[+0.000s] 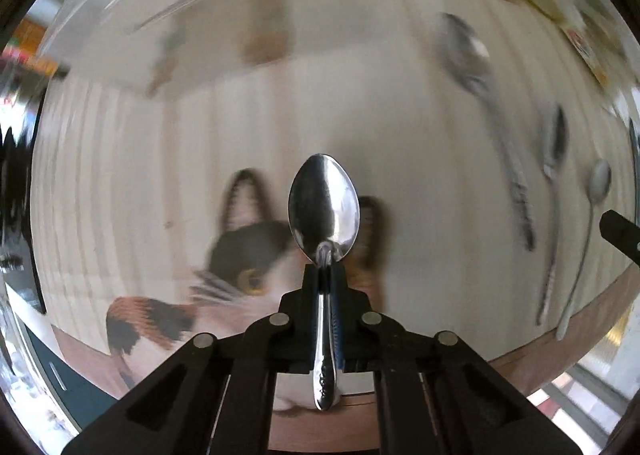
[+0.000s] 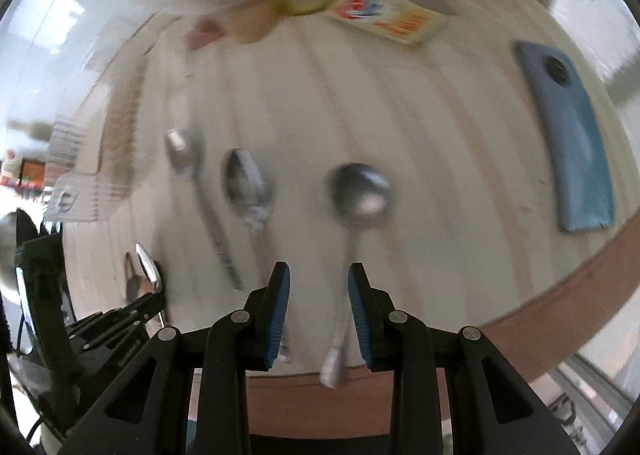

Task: Organize utensils
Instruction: 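Grasp a steel spoon by its handle with the left tool while the right tool grasps another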

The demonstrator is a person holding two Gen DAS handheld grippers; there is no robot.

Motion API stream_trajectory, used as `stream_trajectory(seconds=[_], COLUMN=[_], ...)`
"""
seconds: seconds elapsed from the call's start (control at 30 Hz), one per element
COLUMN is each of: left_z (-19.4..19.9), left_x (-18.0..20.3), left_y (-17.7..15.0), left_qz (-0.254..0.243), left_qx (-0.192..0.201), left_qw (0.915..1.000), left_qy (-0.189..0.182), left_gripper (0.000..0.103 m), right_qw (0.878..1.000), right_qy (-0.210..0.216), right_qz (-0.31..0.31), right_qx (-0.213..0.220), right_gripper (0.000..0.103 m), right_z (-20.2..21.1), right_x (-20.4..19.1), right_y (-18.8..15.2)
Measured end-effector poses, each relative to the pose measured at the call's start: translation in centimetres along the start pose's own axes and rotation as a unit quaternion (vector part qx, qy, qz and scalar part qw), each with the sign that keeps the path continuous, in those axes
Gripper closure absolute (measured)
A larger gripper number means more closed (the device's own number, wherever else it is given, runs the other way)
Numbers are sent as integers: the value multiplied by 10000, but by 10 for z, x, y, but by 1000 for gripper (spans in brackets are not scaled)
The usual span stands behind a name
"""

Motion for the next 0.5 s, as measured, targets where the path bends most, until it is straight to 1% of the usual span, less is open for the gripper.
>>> stream_trajectory(seconds=[0.07,0.1,0.13,0.17,0.2,0.27,0.3,0.33,0.37,0.4,0.47,0.5], left_z=[-1,-1,-1,-1,-1,-1,-1,-1,-1,0,3,4], left_x=[-15,-18,-22,-26,-36,-42,-44,-46,-46,-47,-41,-35], left_y=[3,4,4,5,7,7,8,7,5,4,1,1], left_qz=[163,212,279,341,461,616,621,591,534,442,282,196], left_qx=[-70,-131,-225,-277,-361,-453,-465,-460,-447,-442,-433,-400], left_qw=[9998,9994,9984,9976,9958,9925,9918,9914,9915,9918,9925,9934], left_qy=[-117,-252,-428,-528,-707,-951,-1017,-1070,-1098,-1117,-1107,-1055], left_gripper=[99,99,98,98,97,95,93,91,86,82,72,71], right_qw=[9997,9994,9988,9977,9967,9928,9899,9873,9835,9826,9820,9816], right_qy=[-37,-101,-187,-336,-433,-677,-873,-1019,-1246,-1286,-1292,-1282], right_qz=[243,323,434,554,643,880,1039,1140,1248,1279,1300,1324], right_qx=[-66,-103,-139,-202,-253,-457,-401,-432,-407,-394,-467,-499], right_gripper=[70,70,70,70,70,71,81,94,95,95,95,95], right_z=[-8,-11,-17,-24,-28,-43,-43,-45,-45,-45,-44,-44], right_x=[-19,-25,-32,-39,-42,-50,-54,-57,-58,-59,-62,-63], right_y=[7,9,12,13,13,10,9,7,5,3,-6,-10])
Point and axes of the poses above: each gripper's, at about its wrist camera, not at the fingertips, and z roughly against the way its jaws point, x to its right, y to its top, the point moved 8 cm from there along -z, roughly the way its jaws point, and after that the axes turned 13 degrees about z, right-handed, at the moved point
